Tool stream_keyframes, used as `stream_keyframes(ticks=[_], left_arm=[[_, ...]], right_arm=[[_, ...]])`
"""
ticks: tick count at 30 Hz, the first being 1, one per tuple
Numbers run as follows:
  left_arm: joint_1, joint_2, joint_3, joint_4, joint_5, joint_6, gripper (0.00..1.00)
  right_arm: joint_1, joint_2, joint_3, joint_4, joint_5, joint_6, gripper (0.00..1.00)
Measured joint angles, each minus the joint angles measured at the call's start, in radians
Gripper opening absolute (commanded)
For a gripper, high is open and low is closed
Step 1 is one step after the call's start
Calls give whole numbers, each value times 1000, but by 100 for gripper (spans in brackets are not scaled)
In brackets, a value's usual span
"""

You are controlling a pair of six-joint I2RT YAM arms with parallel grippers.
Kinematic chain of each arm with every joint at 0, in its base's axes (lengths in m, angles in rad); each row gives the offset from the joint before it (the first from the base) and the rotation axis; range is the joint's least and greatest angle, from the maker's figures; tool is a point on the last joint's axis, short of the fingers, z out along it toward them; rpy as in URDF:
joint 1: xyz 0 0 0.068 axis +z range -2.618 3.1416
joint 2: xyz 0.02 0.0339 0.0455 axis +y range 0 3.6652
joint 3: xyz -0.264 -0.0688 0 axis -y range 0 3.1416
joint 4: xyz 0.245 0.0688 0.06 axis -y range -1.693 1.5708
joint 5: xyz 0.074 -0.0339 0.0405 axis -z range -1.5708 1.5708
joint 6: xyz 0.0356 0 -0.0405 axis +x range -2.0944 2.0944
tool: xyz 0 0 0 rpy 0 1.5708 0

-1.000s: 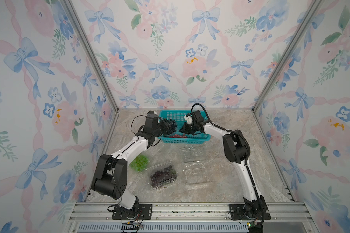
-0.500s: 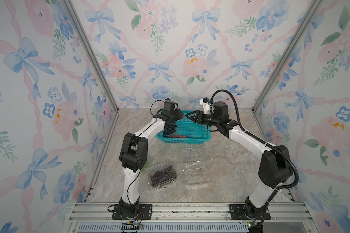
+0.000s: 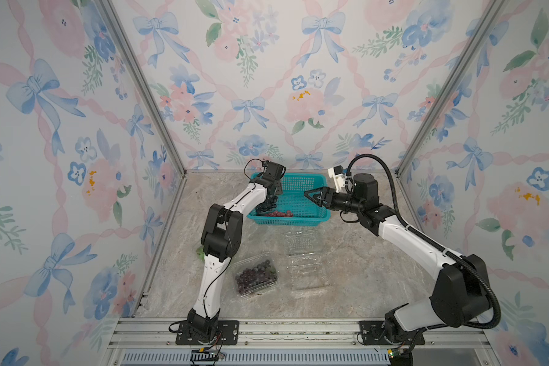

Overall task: Pack grapes into containers
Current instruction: Pick up the grape from the basket.

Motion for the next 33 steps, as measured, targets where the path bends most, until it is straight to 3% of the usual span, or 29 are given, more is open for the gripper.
stream_keyframes(ticks=[11,14,16,18,25,33], left_arm=[[30,135,61,1,77,7,67],[29,147,68,2,104,13,53],[29,149,68,5,118,20,27],[29,149,68,11,127,25,17],[26,130,67,-1,157,18,7],[-11,-18,36,-27,174,18,7]], right_arm=[[0,-8,-2,-24,5,-4,77],[0,-8,-2,-24,13,-4,77],[0,-3,-1,-24,19,-3,77],[0,8,-1,-24,23,-3,77],[0,21,-2,-31,27,2,77],[0,-40,-29,-70,48,-1,78]])
